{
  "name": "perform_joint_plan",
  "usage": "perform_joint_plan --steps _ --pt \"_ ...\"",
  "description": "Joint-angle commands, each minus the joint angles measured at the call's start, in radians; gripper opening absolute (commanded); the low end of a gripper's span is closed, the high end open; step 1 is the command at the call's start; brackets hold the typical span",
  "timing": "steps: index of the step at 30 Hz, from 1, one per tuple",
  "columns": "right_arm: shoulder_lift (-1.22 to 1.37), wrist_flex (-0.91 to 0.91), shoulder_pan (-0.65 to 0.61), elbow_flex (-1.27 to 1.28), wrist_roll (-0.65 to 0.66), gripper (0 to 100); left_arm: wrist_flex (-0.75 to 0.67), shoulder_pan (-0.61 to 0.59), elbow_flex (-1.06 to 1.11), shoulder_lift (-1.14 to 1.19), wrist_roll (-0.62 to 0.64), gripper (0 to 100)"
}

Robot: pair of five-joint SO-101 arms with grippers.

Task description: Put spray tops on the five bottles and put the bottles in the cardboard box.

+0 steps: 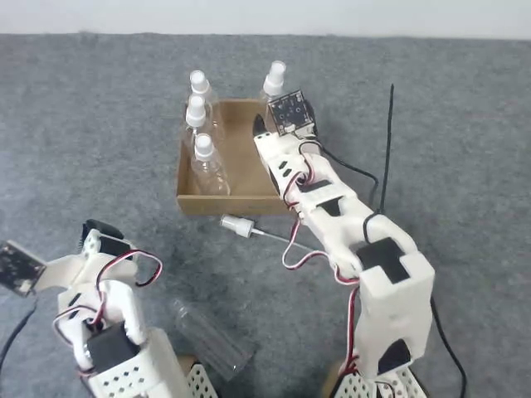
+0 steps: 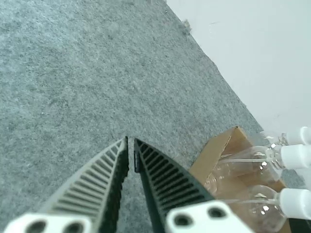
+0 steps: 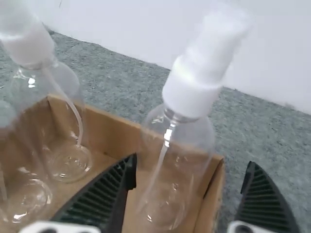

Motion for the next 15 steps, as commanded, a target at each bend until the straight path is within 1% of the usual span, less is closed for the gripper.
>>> perform_joint_plan --steps 1,15 --pt "-0.119 0.004 0.01 0.014 0.009 29.7 -0.032 -0.008 -0.013 -0.018 -0.009 1" --pt "-0.302 0.005 0.012 0.186 0.014 29.8 -0.032 -0.008 -0.015 -0.018 -0.009 1"
